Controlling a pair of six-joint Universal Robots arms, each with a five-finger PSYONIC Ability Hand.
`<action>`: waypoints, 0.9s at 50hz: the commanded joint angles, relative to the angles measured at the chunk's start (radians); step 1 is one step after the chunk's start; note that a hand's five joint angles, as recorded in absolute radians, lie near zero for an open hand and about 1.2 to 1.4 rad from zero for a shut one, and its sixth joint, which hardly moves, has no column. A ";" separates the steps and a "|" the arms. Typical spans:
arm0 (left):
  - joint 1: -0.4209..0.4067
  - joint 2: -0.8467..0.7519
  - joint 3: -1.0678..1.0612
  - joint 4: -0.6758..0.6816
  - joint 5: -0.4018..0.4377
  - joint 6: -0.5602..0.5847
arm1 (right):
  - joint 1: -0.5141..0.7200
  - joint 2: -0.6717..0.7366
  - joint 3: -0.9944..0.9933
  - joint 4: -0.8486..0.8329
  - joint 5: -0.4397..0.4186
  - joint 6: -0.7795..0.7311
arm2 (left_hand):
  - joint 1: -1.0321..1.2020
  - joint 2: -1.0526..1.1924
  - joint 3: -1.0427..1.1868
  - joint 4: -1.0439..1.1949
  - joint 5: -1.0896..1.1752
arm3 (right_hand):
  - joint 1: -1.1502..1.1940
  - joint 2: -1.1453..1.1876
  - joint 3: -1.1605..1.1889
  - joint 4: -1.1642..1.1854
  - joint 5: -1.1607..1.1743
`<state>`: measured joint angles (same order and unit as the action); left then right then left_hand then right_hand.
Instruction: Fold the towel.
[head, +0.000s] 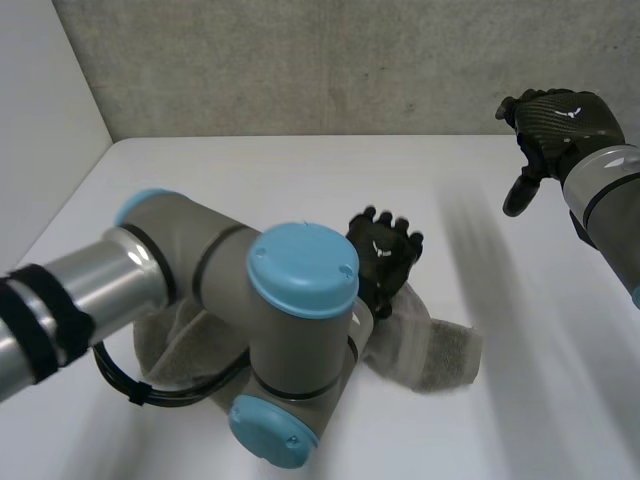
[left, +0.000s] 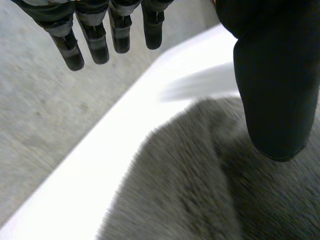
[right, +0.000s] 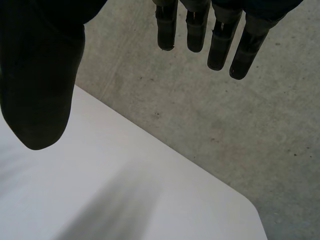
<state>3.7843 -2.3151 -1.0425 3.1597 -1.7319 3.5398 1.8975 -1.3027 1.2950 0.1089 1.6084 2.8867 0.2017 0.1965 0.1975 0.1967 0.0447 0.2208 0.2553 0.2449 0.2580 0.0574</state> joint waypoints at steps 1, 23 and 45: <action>0.012 0.195 -0.095 0.003 -0.009 -0.006 | 0.005 -0.003 -0.014 0.029 -0.002 -0.015 | -0.026 -0.021 -0.022 -0.021 -0.044 | -0.046 -0.081 -0.070 -0.083 -0.057; 0.054 0.586 -0.734 -0.142 -0.156 -0.338 | 0.002 0.008 0.086 0.380 -0.217 -0.017 | 0.476 0.481 0.480 0.481 0.458 | 0.187 0.153 0.163 0.150 0.176; 0.129 0.499 -0.772 -0.112 -0.158 -0.555 | -0.008 0.181 0.250 0.200 -0.294 0.124 | 0.443 0.449 0.448 0.448 0.426 | 0.187 0.153 0.163 0.150 0.176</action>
<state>3.8751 -1.7870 -1.8283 2.9822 -1.8884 2.9703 1.8885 -1.1631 1.5355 0.3640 1.3059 2.9856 0.5733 0.5711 0.5728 0.5721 0.3937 0.3857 0.3435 0.3774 0.3865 0.2293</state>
